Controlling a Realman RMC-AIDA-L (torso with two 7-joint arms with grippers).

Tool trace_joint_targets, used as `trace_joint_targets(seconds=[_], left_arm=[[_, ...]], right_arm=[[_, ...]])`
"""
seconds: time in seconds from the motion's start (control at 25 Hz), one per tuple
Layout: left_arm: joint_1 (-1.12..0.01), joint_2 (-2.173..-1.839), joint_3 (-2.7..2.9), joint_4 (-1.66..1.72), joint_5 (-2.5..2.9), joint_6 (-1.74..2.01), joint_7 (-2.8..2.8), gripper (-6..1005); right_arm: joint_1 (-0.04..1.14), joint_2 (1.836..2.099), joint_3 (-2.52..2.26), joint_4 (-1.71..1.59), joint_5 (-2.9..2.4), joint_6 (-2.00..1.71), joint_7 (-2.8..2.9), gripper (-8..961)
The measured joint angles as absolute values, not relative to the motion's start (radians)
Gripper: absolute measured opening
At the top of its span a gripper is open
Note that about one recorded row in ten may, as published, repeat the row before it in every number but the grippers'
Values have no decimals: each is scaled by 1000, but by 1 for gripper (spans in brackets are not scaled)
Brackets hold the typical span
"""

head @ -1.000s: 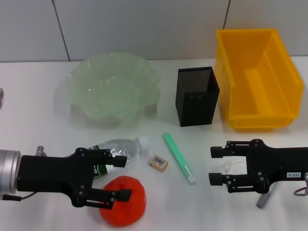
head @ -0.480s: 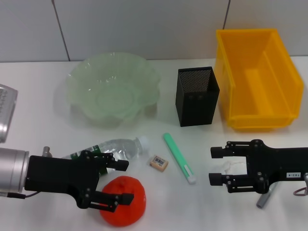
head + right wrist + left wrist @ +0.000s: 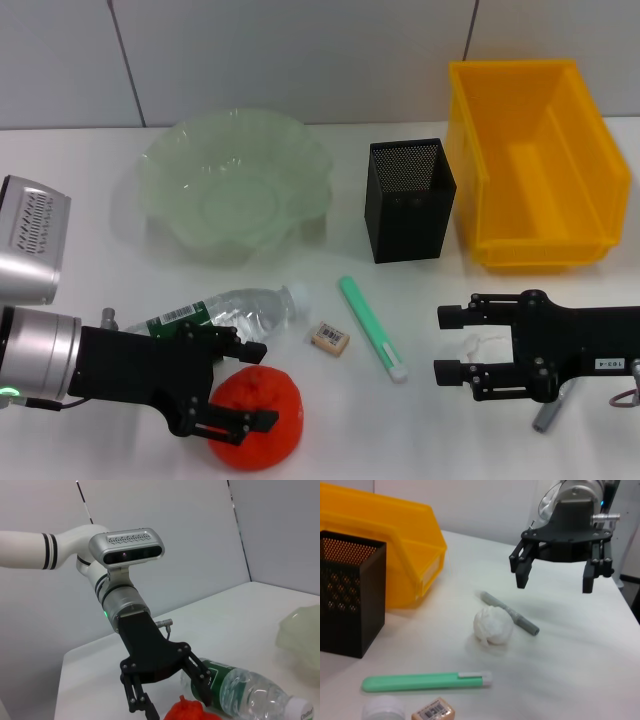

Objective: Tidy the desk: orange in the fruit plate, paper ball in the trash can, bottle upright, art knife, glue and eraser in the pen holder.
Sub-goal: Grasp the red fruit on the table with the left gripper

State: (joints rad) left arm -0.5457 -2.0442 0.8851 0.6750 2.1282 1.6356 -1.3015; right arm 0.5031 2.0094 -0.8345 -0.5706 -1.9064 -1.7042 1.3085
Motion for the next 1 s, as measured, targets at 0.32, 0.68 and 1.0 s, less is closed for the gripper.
trace_joint_targets(seconds=[0.32,0.68,1.0], left_arm=[[-550,-2054,885,675,2168,1612,-1301,809],[-572,-2059,887,677,2221,1610,-1303,763],[-579,-2062,877,677,2223,1639,-1308,477]], right_arm=[[503,2009,-834,-571,-1905,-1708,1309,741],[503,2009,-834,-571,-1904,-1709,1309,742],[503,2009,-834,-571,-1903,-1708,1308,741]])
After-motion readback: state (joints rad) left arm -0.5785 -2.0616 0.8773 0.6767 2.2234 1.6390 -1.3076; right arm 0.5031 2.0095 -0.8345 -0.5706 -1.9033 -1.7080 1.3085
